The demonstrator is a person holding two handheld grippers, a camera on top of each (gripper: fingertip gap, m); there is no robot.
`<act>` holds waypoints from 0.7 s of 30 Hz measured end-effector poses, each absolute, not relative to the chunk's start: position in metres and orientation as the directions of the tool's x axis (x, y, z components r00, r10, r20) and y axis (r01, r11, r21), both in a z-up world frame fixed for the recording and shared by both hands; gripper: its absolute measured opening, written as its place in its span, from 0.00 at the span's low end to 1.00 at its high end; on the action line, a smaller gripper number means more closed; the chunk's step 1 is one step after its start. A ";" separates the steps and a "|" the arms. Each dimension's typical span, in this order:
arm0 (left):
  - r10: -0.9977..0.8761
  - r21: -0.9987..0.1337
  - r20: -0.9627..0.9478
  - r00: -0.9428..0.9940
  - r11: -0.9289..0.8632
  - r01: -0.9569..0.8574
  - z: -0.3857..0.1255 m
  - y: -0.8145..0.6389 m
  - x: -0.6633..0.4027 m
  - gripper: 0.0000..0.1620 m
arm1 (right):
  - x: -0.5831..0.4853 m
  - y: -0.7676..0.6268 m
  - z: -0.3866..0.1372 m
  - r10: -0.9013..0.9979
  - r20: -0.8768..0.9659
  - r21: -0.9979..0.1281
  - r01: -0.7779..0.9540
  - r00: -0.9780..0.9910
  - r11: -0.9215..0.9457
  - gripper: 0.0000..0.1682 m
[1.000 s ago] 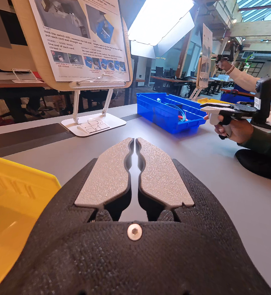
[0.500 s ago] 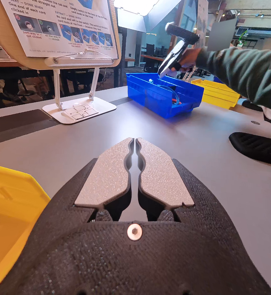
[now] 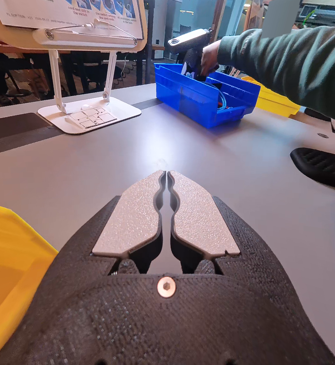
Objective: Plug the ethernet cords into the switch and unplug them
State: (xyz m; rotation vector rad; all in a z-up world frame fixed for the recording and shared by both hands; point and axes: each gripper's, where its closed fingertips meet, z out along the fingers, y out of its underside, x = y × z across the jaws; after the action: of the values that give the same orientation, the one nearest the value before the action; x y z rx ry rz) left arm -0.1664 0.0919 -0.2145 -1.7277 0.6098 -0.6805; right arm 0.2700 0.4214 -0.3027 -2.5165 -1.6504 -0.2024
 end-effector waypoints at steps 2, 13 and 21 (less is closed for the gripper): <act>-0.703 -0.968 0.130 0.699 -0.243 -0.064 -0.216 0.092 -0.166 0.01 | 0.273 0.424 -0.310 0.909 0.186 0.002 0.925 0.372 -0.379 0.39; -0.731 -0.958 0.147 0.666 -0.273 -0.088 -0.221 0.088 -0.158 0.00 | 0.273 0.417 -0.275 0.856 0.138 -0.070 0.867 0.498 -0.494 0.36; -0.753 -0.959 0.143 0.643 -0.265 -0.097 -0.216 0.080 -0.154 0.00 | 0.276 0.414 -0.281 0.505 0.031 -0.081 0.505 0.863 -0.859 0.36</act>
State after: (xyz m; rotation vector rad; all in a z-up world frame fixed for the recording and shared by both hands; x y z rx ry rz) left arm -0.1536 0.0804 -0.2165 -1.7490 0.6908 -0.7338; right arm 0.2760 0.4144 -0.2815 -2.9486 -0.8011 -0.0137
